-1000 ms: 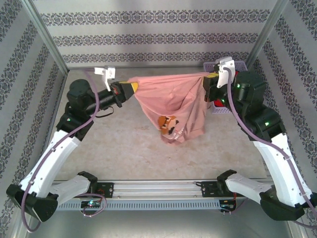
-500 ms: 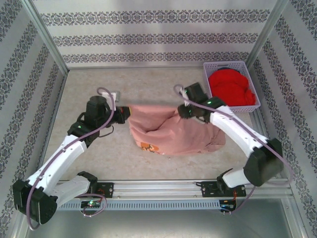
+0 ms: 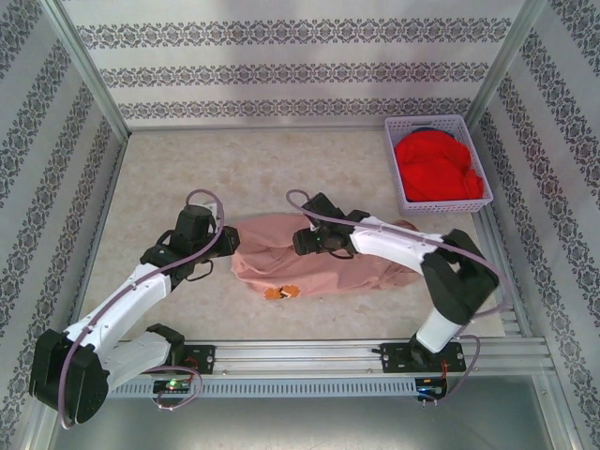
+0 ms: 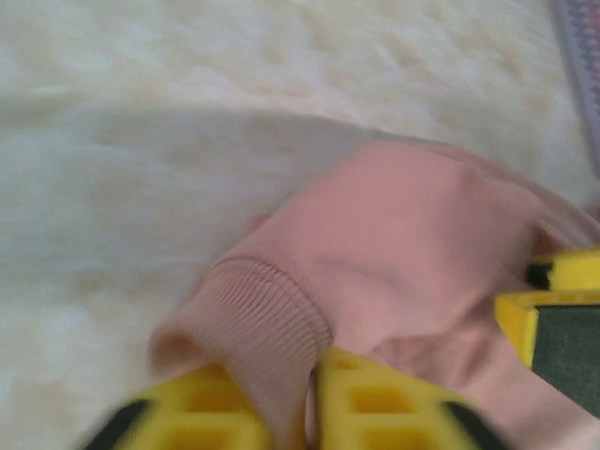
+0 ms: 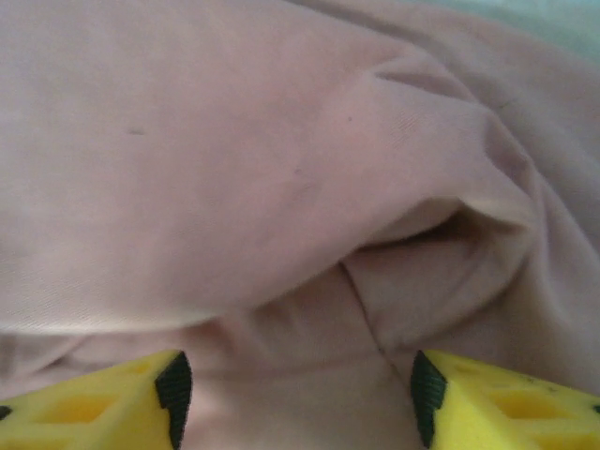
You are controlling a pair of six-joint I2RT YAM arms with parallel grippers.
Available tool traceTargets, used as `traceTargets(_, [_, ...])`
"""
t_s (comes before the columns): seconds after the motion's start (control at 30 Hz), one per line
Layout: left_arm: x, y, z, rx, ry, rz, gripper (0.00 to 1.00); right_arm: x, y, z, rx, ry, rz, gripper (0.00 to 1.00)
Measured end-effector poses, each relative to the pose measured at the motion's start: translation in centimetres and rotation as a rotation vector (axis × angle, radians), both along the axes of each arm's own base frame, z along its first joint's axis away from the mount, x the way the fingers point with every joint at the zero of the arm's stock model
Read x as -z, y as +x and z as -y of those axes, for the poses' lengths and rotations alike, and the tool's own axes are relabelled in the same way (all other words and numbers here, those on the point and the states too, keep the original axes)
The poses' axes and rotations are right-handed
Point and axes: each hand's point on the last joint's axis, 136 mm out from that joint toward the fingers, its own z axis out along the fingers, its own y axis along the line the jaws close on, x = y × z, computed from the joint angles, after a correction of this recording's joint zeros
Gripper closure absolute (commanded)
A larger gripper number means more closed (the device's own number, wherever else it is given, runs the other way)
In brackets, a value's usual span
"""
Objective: Fold the inside-out t-shirt
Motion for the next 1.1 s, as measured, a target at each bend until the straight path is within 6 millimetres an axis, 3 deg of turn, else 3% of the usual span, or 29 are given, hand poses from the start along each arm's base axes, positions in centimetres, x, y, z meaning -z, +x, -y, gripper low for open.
traceTargets(0.1, [0.3,-0.1,-2.9,-0.104,0.143,-0.003,0.27,1.5,0.1,0.5,0.011,-0.032,-0.023,0.74])
traceTargets(0.17, [-0.5,-0.1,-2.7,-0.076,0.218,0.039,0.2,1.0,0.2,1.0,0.013,-0.016,-0.001,0.83])
traceTargets(0.3, [-1.2,0.1,2.2,0.149,0.217,0.12,0.2,-1.2,0.1,2.1,0.027,0.069,0.049,0.99])
traceTargets(0.43, [1.6,2.2,6.5,0.328,0.218,0.078,0.2,-2.3,0.4,2.5,0.035,0.141,0.071,1.0])
traceTargets(0.53, [4.1,3.3,10.0,0.472,0.202,0.033,0.19,-1.8,0.0,2.9,0.036,0.17,0.055,1.0])
traceTargets(0.63, [5.2,4.0,12.9,0.581,0.183,0.023,0.21,-1.5,-0.4,3.2,0.037,0.185,0.038,1.0])
traceTargets(0.77, [6.0,5.5,15.5,0.662,0.158,0.022,0.4,-1.9,-0.5,3.2,0.034,0.211,0.05,1.0])
traceTargets(0.87, [6.7,6.3,16.7,0.701,0.14,0.012,0.71,-2.1,-0.6,3.3,0.033,0.219,0.056,1.0])
traceTargets(0.93, [7.0,6.6,17.2,0.713,0.131,0.002,0.98,-2.4,-0.5,3.5,0.036,0.224,0.063,1.0])
traceTargets(1.03, [6.7,6.8,17.4,0.714,0.091,-0.007,1.0,-3.6,-0.3,4.2,0.034,0.233,0.101,1.0])
traceTargets(1.1, [5.2,7.0,17.2,0.688,0.025,-0.009,1.0,-5.2,-0.1,4.7,0.013,0.233,0.155,1.0])
